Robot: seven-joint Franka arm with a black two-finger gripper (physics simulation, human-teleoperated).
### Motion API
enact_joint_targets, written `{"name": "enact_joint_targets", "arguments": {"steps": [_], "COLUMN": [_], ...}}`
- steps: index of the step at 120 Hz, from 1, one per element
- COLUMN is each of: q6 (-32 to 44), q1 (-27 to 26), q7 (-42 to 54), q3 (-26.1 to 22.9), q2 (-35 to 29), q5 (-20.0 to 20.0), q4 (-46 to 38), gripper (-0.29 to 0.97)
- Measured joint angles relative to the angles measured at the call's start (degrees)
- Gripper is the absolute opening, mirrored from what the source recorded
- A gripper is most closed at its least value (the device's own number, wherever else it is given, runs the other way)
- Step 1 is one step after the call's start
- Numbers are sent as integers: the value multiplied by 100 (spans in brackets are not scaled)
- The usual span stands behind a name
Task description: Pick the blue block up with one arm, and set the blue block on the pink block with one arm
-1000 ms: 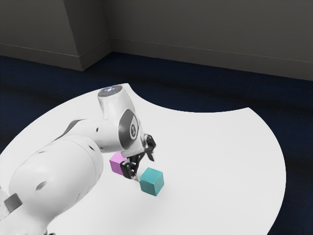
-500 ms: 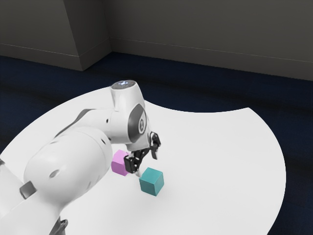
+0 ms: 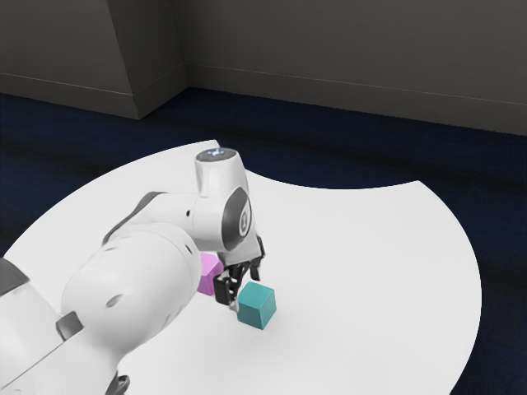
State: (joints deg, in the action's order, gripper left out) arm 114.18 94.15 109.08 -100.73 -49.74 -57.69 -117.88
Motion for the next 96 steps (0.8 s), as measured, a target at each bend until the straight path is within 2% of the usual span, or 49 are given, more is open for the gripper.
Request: {"name": "enact_joint_targets", "arguments": {"steps": [63, 96], "q6": [-10, 46], "q1": [121, 130], "q7": [-696, -517], "q3": [-322, -449], "q2": [-167, -313], "q5": [-17, 20], "q4": [104, 181], "gripper": [68, 66]}}
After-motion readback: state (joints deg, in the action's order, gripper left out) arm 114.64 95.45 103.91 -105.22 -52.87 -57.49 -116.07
